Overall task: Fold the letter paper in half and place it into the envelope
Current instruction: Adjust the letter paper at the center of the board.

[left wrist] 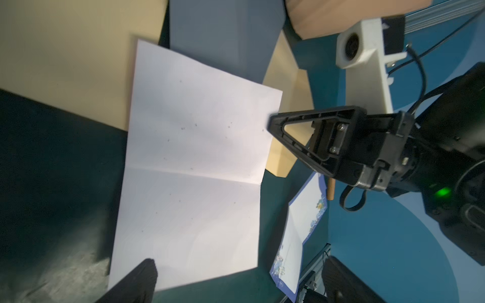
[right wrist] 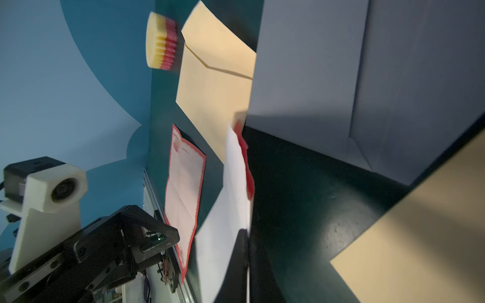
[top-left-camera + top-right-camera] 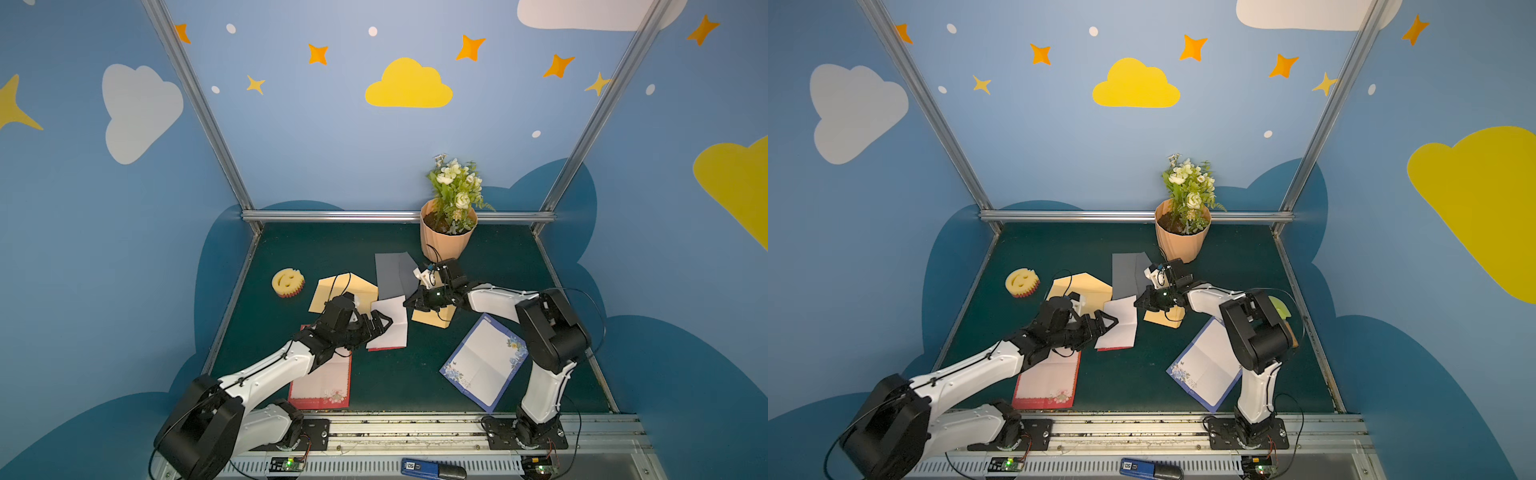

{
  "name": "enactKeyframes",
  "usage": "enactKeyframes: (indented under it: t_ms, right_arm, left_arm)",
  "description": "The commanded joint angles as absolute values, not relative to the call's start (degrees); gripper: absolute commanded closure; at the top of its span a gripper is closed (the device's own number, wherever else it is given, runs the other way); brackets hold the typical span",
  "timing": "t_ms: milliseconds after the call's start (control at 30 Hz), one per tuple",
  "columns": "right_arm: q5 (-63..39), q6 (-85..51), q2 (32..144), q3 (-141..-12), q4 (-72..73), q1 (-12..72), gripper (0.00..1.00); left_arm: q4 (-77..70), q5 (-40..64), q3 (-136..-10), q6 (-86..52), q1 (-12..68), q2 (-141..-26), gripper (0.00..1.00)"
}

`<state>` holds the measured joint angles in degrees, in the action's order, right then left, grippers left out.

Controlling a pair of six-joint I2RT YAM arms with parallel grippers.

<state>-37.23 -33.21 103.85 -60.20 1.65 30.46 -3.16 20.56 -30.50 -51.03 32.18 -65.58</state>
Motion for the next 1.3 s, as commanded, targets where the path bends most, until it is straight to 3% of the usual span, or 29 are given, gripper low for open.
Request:
enactKeyframes:
  t_ms: [0,367,567,600,767,867,1033,1267]
  right_arm:
    - [-30.82,-35.47,97.27,-56.23,2.84,30.23,1.0]
    - [-12.57,-45.72,84.96,-38.89,12.44,30.94,1.0]
    - [-0.79,-53.89,78.73,-28.49,13.0,35.99,1.0]
    - [-0.33,-54.58,78.09,-28.06,12.18,36.98,0.96]
    - [-5.74,-52.9,75.91,-28.89,5.34,38.07,0.49]
    - [-7.94,-46.9,72.28,-31.42,-4.32,36.42,0.34]
    - [-16.32,-32.59,68.17,-36.39,-16.38,28.63,0.32]
    - [-33.42,-12.77,80.8,-50.65,-28.46,21.98,0.47]
  left_arm:
    - [0.96,16.99,-30.71,-50.9,31.98,-63.07,0.01]
    - [0.67,20.58,-36.33,-47.13,31.9,-68.13,0.01]
    - [-1.32,23.73,-38.27,-46.67,31.9,-72.51,0.01]
    - [-1.84,24.4,-38.4,-46.67,31.9,-72.99,0.01]
    - [-3.6,25.77,-38.52,-47.62,31.9,-74.79,0.01]
    - [-3.47,26.52,-38.74,-47.85,31.9,-75.06,0.01]
    - [-2.04,27.38,-38.77,-48.49,31.96,-74.59,0.01]
    - [-2.16,25.98,-35.24,-53.99,35.29,-71.18,0.02]
